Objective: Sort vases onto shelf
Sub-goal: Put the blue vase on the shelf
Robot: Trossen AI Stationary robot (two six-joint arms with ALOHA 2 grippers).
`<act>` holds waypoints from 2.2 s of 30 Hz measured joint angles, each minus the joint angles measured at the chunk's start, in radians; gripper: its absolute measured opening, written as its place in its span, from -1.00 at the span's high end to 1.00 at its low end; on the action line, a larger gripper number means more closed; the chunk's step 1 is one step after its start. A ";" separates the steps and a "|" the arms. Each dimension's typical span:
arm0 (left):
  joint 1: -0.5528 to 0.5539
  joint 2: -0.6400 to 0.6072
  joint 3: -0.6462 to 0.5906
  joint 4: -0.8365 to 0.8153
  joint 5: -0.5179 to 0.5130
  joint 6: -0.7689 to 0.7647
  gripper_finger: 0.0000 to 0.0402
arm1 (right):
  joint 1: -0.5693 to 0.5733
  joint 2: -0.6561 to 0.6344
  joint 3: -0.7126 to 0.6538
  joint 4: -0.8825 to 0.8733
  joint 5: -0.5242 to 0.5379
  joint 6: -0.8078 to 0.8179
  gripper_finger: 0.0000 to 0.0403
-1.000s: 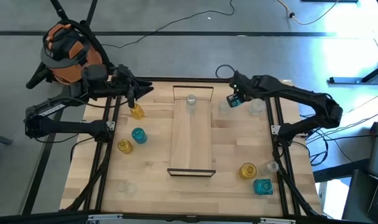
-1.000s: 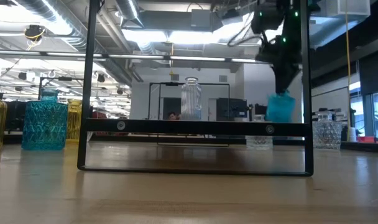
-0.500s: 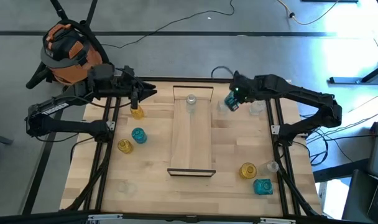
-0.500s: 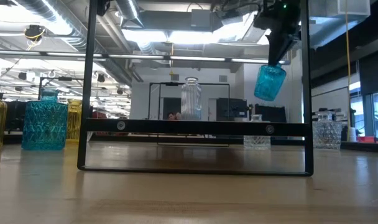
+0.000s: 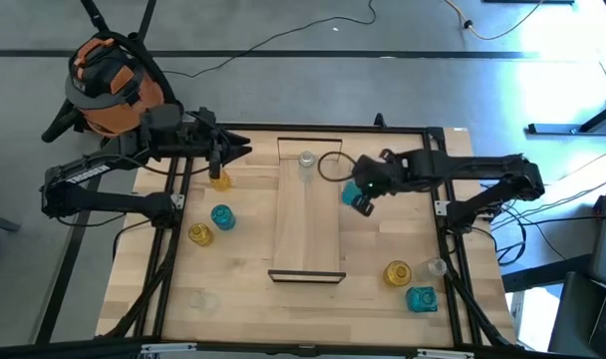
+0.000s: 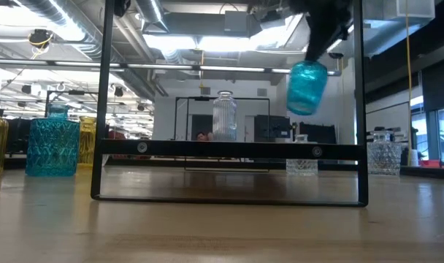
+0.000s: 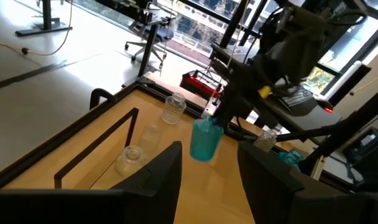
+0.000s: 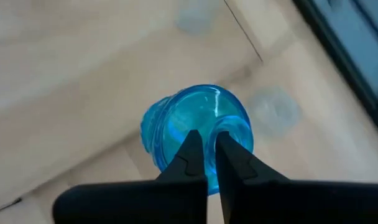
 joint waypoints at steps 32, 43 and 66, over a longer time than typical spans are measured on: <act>0.000 0.000 0.000 -0.002 -0.003 0.000 0.26 | 0.040 0.232 0.000 0.490 0.042 -0.418 1.00; 0.000 0.000 0.000 -0.169 0.011 0.000 0.26 | 0.034 0.134 -0.004 0.329 -0.371 -0.001 1.00; -0.037 0.306 -0.431 0.298 0.376 -0.337 0.26 | -0.053 0.294 -0.109 0.542 -0.526 0.404 1.00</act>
